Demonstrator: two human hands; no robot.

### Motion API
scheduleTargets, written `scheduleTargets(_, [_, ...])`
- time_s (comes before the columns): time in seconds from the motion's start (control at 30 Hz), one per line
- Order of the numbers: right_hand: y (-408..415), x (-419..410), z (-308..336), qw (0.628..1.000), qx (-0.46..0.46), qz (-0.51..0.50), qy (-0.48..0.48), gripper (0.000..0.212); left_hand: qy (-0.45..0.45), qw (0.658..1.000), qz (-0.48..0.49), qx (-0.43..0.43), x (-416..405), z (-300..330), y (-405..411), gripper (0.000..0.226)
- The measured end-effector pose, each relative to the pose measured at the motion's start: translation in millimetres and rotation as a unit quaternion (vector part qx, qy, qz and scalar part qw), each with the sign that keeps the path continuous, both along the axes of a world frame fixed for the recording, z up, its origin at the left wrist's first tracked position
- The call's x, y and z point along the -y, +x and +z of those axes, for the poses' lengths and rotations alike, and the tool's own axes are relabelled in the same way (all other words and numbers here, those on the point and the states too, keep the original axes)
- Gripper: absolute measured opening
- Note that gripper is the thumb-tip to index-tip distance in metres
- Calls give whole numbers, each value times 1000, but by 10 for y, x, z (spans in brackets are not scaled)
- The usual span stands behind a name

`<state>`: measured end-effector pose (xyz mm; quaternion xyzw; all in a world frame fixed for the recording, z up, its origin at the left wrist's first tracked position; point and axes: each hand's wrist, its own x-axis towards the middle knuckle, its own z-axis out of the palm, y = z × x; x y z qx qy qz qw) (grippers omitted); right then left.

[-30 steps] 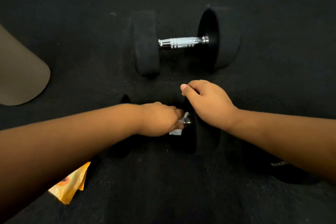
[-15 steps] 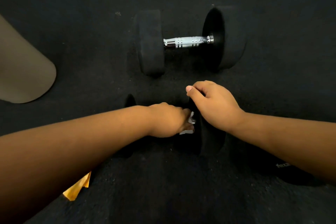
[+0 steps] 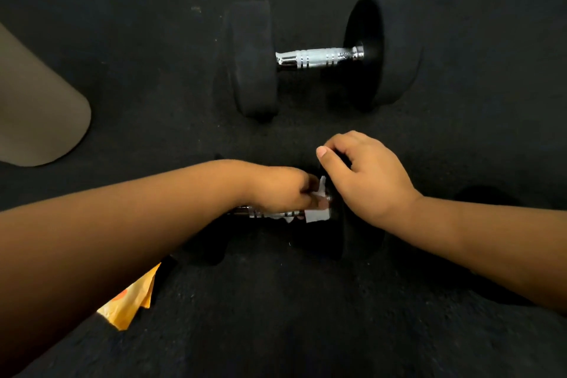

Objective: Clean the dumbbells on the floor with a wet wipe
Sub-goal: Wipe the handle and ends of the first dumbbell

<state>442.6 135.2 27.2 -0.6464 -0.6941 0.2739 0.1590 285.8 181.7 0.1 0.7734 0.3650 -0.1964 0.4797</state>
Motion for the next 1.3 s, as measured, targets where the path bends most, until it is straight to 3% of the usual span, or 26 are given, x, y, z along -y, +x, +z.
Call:
scheduleTargets(0.23, [-7,2,-8,1000,-8,-2,3,23,114,989,-95,-11,-43,236,-56,35])
scheduleTargets(0.4, [6,9,-15,1000,0,-3,5,24,264,953,-140,-41,209,139,65,43])
scheduleTargets(0.43, [8,4,-10,1000,0,-5,4,26,247,960,-129,-38,227,126,64,44])
scheduleTargets(0.53, [5,-16,14,1000,-4,-12,-3,28,70,997,-20,-10,68,153,-7,42])
scheduleTargets(0.63, [3,-17,14,1000,-9,-11,-6,26,8,999,-23,-22,-70,213,-22,37])
scheduleTargets(0.7, [-2,0,7,1000,-10,-8,-1,22,32,998,-45,-27,-18,186,46,27])
scheduleTargets(0.8, [0,25,5,1000,-12,-8,6,20,91,994,-56,-29,100,96,98,33])
scheduleTargets(0.97, [-9,49,3,1000,-6,-4,13,18,13,998,-42,-40,-45,210,-67,39])
scheduleTargets(1.1, [-7,63,7,1000,-10,-5,15,19,59,995,-67,-38,49,177,67,39])
scheduleTargets(1.23, [-7,43,15,1000,-12,-5,8,20,107,994,-15,6,115,87,8,39])
scheduleTargets(1.3, [-10,18,16,1000,-11,-9,5,22,171,985,-19,8,16,109,-67,36])
